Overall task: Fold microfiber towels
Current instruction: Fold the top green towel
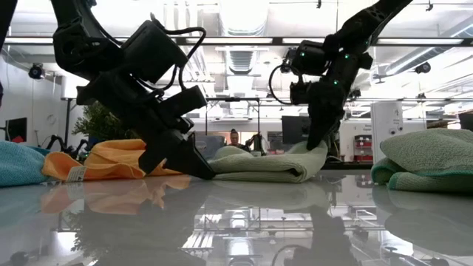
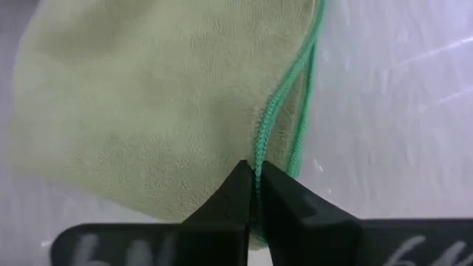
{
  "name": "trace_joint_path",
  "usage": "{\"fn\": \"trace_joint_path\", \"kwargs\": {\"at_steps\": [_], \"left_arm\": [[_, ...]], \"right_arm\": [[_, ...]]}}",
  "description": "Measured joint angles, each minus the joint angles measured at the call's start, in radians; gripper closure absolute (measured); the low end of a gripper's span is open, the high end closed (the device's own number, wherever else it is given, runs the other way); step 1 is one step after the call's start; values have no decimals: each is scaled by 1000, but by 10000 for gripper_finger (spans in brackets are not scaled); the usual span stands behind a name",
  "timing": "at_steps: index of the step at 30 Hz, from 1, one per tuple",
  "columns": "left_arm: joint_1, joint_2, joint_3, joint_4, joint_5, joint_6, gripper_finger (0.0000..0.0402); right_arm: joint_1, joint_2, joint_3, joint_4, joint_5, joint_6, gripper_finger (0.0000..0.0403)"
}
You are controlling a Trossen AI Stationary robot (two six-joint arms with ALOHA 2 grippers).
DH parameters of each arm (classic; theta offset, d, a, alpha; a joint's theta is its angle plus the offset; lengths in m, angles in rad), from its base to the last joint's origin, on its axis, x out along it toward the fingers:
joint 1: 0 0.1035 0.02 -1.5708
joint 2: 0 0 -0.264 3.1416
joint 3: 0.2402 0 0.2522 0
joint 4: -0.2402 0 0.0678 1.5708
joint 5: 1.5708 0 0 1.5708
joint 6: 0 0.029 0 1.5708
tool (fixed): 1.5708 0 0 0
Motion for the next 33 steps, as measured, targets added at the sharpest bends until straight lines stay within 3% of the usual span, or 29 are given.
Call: {"fn": "trace_joint_path", "kwargs": {"at_steps": [9,15,24,33], "left_arm": [[1,0,0,0,0,0,398],[1,1,-1,0,-1,0,398],[1,1,-1,0,-1,0,398],[1,2,-1,-1,-2,29,398]], "right_arm": [[-25,-36,57,-134,136,54,286],[49,-100,69,-104,84,128,241],[342,-93,-3,174,90,232,243],[561,-23,-5,241,379,239,263]]}}
